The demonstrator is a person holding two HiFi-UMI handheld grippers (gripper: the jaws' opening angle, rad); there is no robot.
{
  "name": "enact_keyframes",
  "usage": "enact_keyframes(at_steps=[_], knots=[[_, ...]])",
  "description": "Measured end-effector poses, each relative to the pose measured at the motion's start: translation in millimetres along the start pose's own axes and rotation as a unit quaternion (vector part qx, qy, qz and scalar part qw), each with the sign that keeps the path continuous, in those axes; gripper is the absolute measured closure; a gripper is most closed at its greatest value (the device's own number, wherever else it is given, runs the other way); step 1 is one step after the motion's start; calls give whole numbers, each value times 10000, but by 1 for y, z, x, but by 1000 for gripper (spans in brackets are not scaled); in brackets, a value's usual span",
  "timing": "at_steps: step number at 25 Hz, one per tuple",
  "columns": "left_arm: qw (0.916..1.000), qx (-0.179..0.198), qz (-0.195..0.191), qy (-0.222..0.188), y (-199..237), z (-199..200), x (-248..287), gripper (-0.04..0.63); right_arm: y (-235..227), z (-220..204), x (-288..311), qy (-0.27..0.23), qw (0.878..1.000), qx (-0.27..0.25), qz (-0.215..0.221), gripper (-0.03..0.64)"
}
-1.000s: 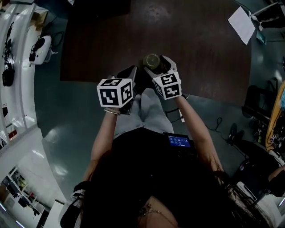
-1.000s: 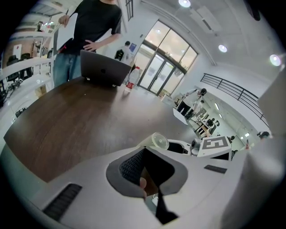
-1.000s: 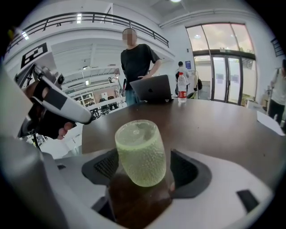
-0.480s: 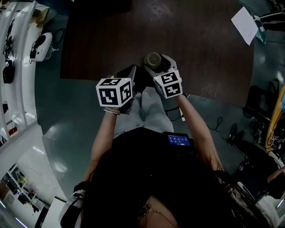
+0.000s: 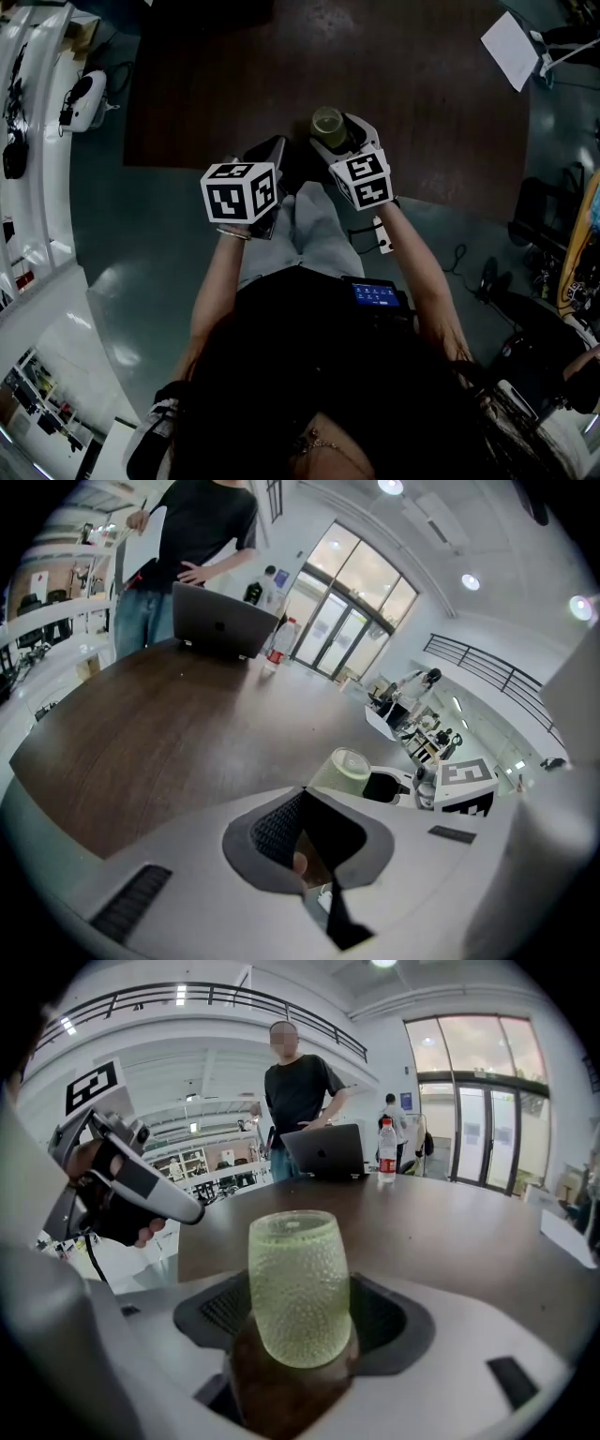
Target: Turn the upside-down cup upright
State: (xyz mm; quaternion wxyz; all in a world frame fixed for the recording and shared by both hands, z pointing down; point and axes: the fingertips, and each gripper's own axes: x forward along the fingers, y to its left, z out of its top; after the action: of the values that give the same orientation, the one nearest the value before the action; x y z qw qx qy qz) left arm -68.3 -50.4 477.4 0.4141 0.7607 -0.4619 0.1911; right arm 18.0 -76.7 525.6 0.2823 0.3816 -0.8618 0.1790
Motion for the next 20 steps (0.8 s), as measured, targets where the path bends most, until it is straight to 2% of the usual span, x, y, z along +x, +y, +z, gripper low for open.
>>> enact_keyframes(at_steps=[4,8,15,20], knots=[[10000,8,-38,-9,-1,0,1,594,-4,0,-8,284,9990,-357,-36,275],[10000,-10,-70,-27,0,-1,0,594,-5,-7,-16,906,9909,-993,-10,275],[9999,-50,-102,-35,1,-1,2,594,-16,-23,-22,2014,9560,-2131,-89,275],[9999,-90,-100,-47,3,0,1,594,-16,-37,-22,2654,9241,-2748,-83,275]])
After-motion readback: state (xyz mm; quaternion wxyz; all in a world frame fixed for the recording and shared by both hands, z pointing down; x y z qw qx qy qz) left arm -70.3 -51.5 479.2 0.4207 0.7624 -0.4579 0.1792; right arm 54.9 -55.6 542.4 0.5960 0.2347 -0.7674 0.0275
